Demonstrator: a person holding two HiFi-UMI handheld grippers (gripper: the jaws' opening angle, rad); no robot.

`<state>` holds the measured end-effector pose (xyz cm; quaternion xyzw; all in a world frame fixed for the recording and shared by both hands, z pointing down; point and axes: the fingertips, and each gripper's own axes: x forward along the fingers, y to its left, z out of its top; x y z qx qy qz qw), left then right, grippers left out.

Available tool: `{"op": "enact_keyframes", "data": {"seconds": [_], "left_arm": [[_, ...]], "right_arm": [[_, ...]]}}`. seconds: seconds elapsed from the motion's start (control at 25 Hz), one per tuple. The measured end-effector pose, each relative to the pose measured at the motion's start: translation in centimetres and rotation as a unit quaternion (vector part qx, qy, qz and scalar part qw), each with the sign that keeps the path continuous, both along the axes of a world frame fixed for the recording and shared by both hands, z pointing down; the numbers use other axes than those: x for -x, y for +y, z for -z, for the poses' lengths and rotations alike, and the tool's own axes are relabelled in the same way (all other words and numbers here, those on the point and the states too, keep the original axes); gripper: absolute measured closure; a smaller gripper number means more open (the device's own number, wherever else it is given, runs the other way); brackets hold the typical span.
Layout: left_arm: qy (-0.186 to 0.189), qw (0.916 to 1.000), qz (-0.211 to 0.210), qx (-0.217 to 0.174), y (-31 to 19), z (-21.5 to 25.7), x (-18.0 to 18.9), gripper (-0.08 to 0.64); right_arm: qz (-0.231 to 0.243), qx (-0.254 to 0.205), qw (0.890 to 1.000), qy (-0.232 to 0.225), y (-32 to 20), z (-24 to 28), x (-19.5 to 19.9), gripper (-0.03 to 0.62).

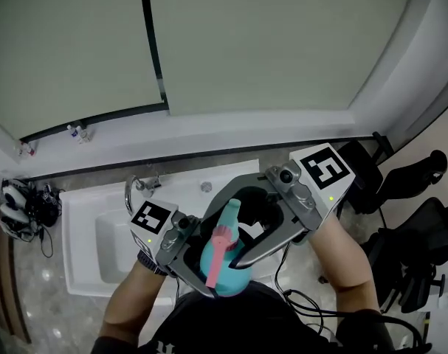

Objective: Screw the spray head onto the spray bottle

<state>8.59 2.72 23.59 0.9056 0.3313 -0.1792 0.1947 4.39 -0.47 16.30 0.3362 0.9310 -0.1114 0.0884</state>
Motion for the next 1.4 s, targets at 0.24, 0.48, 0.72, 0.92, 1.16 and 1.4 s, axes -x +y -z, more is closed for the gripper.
{"op": "enact_keyframes", "data": {"seconds": [0.24,0.48,0.72,0.92,1.16,1.4], "left_arm": [[-0.018,0.9998,0.005,0.005,0.0,-0.7,-0.2,0.156],[-0.1,0.9893,0.095,-0.05,-1.3,-2.1,-1.1,0.156],[-0.18,0.9448,0.259,-0.089,-5.9,-3.8,-0.6,0.156],[-0.251,0.8798,0.38,-0.137,-7.7,-5.6,-0.4,0.156],[-0.266,0.8806,0.364,-0.148,-7.8,-6.4,-0.6,0.156],[-0.214,0.9344,0.255,-0.127,-5.6,-5.5,-0.5,0.156]], "right_arm": [[-0.007,0.014,1.0,0.015,-0.1,-0.6,0.1,0.43],[-0.078,-0.009,0.995,0.053,-1.0,-1.3,-0.7,0.434],[-0.272,0.04,0.952,0.135,-5.5,-3.3,-1.0,0.434],[-0.378,0.055,0.91,0.16,-6.3,-5.1,-1.6,0.434],[-0.348,0.006,0.923,0.162,-5.9,-5.8,-1.7,0.445],[-0.211,-0.045,0.973,0.084,-3.9,-4.5,-1.2,0.445]]}}
